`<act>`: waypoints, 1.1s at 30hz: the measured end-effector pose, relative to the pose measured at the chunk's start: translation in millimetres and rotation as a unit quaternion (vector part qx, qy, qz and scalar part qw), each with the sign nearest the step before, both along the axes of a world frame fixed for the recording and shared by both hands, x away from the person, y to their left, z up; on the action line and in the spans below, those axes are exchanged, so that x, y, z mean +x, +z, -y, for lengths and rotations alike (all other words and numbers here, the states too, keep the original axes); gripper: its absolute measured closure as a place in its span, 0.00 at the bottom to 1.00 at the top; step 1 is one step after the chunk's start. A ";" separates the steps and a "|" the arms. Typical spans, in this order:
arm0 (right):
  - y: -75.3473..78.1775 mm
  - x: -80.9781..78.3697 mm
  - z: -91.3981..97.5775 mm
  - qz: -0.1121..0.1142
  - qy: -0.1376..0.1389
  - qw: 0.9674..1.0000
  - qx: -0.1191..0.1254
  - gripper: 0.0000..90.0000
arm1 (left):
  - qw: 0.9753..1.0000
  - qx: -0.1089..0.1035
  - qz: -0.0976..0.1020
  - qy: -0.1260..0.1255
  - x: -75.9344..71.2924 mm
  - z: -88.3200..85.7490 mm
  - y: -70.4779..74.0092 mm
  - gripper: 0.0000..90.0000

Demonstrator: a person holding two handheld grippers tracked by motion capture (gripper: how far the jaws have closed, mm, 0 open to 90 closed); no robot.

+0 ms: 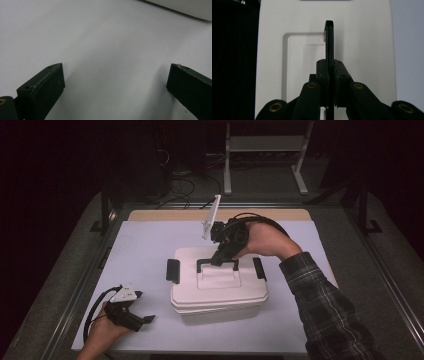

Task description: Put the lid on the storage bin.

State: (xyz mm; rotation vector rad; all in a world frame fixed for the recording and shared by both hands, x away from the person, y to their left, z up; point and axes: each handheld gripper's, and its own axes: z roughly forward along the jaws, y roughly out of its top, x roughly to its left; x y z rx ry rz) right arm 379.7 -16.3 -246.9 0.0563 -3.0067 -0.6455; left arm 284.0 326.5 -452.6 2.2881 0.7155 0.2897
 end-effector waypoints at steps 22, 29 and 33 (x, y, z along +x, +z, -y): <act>-11.4 -4.3 14.3 0.023 -0.060 0.997 0.047 0.48 | 1.000 -0.001 -0.001 0.001 0.0 0.2 -0.1 0.01; -14.5 -3.8 46.7 0.054 -0.130 0.987 0.071 0.26 | 1.000 -0.003 -0.001 0.002 -0.1 0.3 -0.3 0.01; -19.1 -5.8 74.2 0.068 -0.177 0.978 0.082 0.17 | 1.000 -0.002 -0.001 0.002 -0.2 0.3 -0.2 0.01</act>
